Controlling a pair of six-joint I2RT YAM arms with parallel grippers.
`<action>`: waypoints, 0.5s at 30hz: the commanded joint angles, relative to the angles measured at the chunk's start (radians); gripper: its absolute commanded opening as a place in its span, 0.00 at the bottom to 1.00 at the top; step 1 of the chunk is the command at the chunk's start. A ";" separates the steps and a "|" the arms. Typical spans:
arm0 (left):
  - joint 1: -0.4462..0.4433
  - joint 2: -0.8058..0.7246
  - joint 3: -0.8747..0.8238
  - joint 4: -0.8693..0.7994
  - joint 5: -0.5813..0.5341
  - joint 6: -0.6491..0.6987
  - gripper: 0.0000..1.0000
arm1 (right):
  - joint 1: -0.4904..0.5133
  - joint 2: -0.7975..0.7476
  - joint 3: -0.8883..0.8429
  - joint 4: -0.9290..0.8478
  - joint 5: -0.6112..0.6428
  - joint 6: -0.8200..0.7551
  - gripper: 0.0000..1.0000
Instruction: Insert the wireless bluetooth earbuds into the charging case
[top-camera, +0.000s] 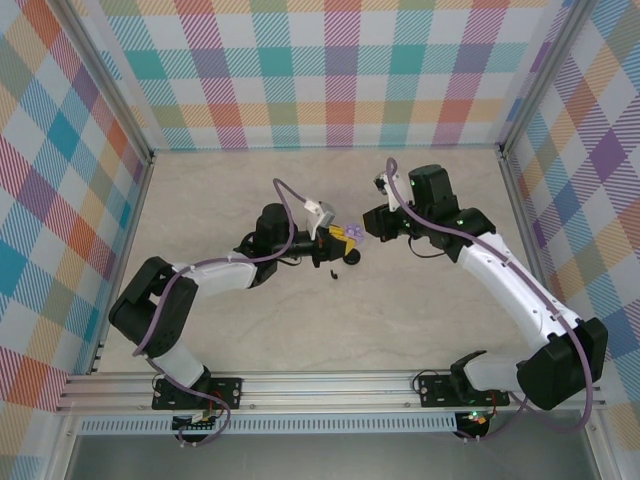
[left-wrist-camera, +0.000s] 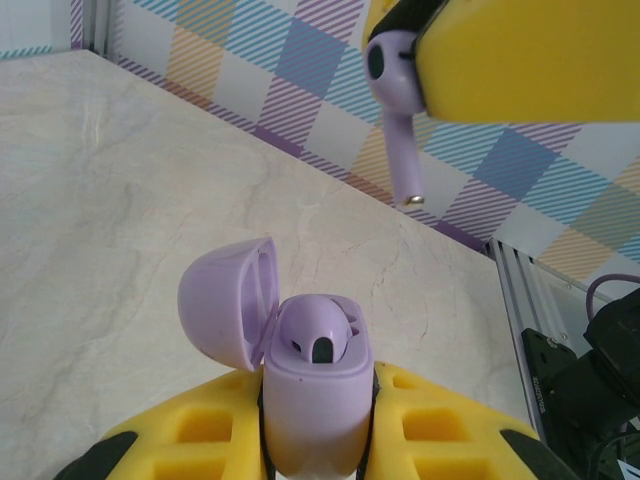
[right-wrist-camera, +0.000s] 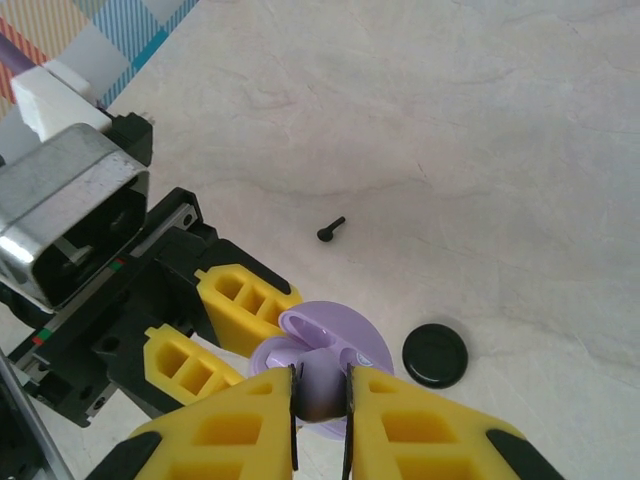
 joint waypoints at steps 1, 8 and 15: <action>-0.013 -0.037 0.035 0.014 0.010 0.003 0.00 | 0.014 0.001 -0.002 0.005 0.021 -0.032 0.18; -0.013 -0.039 0.045 0.007 0.000 -0.014 0.00 | 0.030 0.021 0.011 -0.006 0.045 -0.044 0.18; -0.013 -0.045 0.042 0.032 0.000 -0.034 0.00 | 0.036 0.035 0.015 -0.012 0.072 -0.050 0.18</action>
